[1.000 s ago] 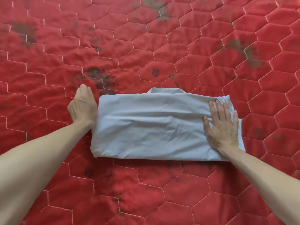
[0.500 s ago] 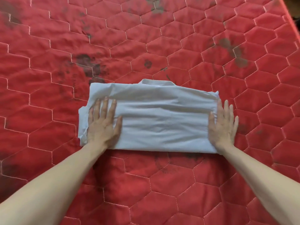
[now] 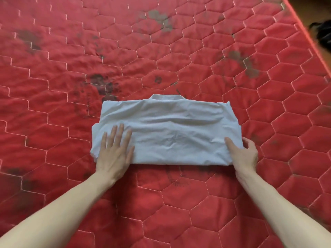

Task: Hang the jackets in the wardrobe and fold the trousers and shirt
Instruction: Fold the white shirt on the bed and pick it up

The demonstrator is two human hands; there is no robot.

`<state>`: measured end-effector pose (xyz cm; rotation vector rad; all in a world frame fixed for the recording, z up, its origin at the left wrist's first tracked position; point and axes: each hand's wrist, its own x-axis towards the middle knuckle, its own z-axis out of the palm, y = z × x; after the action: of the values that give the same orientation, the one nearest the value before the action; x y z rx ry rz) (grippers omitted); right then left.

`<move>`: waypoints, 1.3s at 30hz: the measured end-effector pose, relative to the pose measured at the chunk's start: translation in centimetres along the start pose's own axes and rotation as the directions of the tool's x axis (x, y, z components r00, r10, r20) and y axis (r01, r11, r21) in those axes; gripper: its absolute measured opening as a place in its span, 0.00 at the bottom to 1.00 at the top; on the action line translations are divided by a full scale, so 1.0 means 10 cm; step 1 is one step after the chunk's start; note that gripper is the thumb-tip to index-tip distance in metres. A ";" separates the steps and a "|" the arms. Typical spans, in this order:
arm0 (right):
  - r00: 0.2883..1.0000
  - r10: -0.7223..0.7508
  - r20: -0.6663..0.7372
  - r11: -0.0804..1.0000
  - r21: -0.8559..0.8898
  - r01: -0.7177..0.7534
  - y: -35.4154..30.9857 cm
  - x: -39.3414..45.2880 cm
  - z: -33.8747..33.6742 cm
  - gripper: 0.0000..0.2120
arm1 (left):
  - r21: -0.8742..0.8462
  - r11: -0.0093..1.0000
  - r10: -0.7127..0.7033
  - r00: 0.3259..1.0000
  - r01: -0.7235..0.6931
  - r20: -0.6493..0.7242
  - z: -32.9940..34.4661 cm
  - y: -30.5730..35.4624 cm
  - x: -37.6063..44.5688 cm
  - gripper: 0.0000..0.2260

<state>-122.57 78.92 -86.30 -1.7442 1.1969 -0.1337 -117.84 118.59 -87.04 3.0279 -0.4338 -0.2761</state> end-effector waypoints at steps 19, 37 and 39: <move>0.939 -0.310 0.147 0.946 0.145 0.289 -0.59 -0.96 0.45 0.05 | -0.200 0.976 0.155 0.919 -0.086 0.363 0.05 0.85 0.29 0.34; 0.682 -0.350 0.642 0.607 -0.399 0.687 -1.16 -2.47 2.08 0.32 | -0.650 -0.563 -0.094 0.742 0.511 0.664 -0.79 -0.41 0.57 0.38; 0.620 -0.326 0.713 0.565 -0.379 0.733 -1.05 -2.53 2.20 0.30 | -0.771 -0.330 -0.140 0.779 0.545 0.611 -0.76 -0.54 0.50 0.24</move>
<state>-116.23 112.77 -79.54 -2.4995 0.1466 0.4814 -110.22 122.66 -80.91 1.2362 0.6269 -0.6637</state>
